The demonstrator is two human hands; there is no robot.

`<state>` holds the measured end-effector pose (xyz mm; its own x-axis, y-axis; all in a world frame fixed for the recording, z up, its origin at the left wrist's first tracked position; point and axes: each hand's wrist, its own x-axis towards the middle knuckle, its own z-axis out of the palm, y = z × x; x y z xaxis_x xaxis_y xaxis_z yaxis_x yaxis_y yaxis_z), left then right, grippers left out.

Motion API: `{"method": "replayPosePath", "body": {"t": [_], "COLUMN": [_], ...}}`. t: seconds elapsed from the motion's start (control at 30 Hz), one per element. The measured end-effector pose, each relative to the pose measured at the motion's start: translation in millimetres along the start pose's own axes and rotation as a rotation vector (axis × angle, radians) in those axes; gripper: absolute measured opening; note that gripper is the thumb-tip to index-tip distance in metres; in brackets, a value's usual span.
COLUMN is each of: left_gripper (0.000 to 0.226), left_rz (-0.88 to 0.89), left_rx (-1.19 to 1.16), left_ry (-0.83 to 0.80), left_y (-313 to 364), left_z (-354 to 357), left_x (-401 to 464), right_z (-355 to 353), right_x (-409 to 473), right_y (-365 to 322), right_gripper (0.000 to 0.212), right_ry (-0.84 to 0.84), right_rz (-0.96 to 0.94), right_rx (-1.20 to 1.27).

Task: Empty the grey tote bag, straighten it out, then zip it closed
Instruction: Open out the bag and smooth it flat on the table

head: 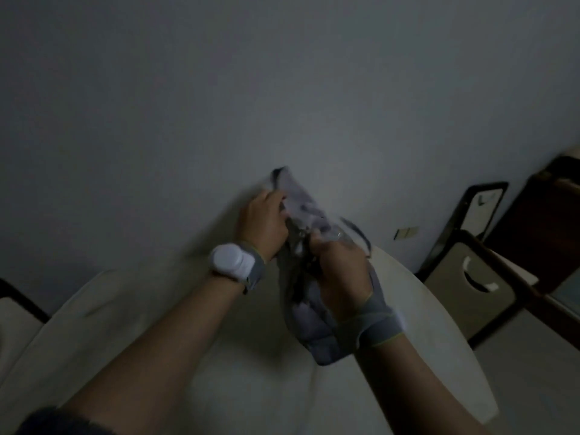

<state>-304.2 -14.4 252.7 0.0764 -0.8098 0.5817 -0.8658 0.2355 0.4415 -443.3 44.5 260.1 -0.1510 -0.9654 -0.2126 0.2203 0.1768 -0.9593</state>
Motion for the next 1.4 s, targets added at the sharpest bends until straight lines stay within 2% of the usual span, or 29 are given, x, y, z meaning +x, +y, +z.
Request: {"method": "replayPosePath", "body": {"t": [0.1, 0.2, 0.27, 0.37, 0.43, 0.5, 0.57, 0.6, 0.63, 0.7, 0.73, 0.8, 0.9, 0.93, 1.0, 1.1, 1.2, 1.33, 1.4], "left_gripper": [0.021, 0.034, 0.037, 0.032, 0.032, 0.037, 0.049, 0.053, 0.053, 0.043, 0.037, 0.030, 0.035, 0.034, 0.021, 0.019, 0.016, 0.021, 0.026], "left_rz": [-0.131, -0.322, -0.344, -0.320, -0.330, -0.361, -0.368, -0.371, -0.370, -0.352, -0.336, -0.311, -0.334, -0.347, -0.354, -0.344, -0.316, -0.293, -0.301], "left_rx": [-0.205, -0.282, -0.329, -0.313, -0.294, -0.298, -0.294, -0.278, -0.263, -0.237, -0.222, -0.195, -0.197, -0.205, -0.216, -0.209, -0.174, -0.198, -0.238], "left_ry": [0.000, -0.171, -0.306, -0.344, -0.335, -0.336, -0.339, -0.323, -0.292, -0.233, -0.218, -0.191, -0.142, -0.129, -0.107, -0.107, -0.100, -0.116, -0.145], "left_y": [-1.1, -12.5, -20.2, -32.0, -37.5, -33.4, -25.2, -22.2, -20.4, -18.7, -18.1, -17.5, -22.5, -24.7, -29.2, -31.0, -31.5, -36.2, -35.0], "left_z": [3.0, 22.9, 39.9, 48.9, 49.1, 48.1, 49.4, 50.7, 52.7, 55.6, 56.2, 57.2, 59.4, 60.1, 62.4, 68.7, 72.7, 73.1, 71.0], "left_x": [-82.1, -166.8, -202.1, -219.5, -219.8, -220.6, -223.7, -224.8, -225.2, -225.5, -225.4, -225.9, -225.7, -224.0, -221.2, -220.4, -222.6, -220.0, -218.8], "right_z": [-5.1, -11.8, -18.2, -38.1, -59.8, -78.7, -86.3, -82.6, -76.2, -64.9, -61.7, -61.9, -71.8, -76.8, -83.8, -79.6, -67.7, -56.3, -53.6], "right_x": [-14.6, -24.1, -34.4, -40.5, -30.9, -7.9, 17.0, 25.5, 33.3, 40.6, 39.8, 39.2, 29.8, 24.9, 13.9, 8.5, 8.6, -1.3, -5.4], "right_y": [57.0, 111.4, 141.4, 154.4, 149.4, 136.9, 121.1, 111.5, 105.4, 102.8, 103.1, 104.5, 105.3, 107.7, 114.4, 124.4, 138.3, 158.3, 163.0], "right_gripper": [0.012, 0.007, 0.008, 0.027, 0.040, 0.046, 0.020, 0.017, 0.024, 0.023, 0.021, 0.017, 0.014, 0.011, 0.007, 0.040, 0.042, 0.023, 0.016], "right_ry": [0.033, 0.007, -0.063, -0.212, -0.267, -0.236, -0.204, -0.278, -0.406, -0.667, -0.727, -0.698, -0.590, -0.603, -0.687, -0.732, -0.545, -0.311, -0.221], "right_rz": [0.035, 0.150, 0.231, 0.321, 0.148, -0.258, -0.603, -0.717, -0.807, -0.959, -1.016, -1.063, -1.107, -1.089, -0.907, -0.520, -0.446, -0.360, -0.408], "right_rx": [-0.107, -0.115, -0.131, -0.053, -0.238, -0.724, -1.000, -1.108, -1.202, -1.391, -1.462, -1.538, -1.539, -1.526, -1.482, -1.435, -1.351, -1.067, -0.962]}}
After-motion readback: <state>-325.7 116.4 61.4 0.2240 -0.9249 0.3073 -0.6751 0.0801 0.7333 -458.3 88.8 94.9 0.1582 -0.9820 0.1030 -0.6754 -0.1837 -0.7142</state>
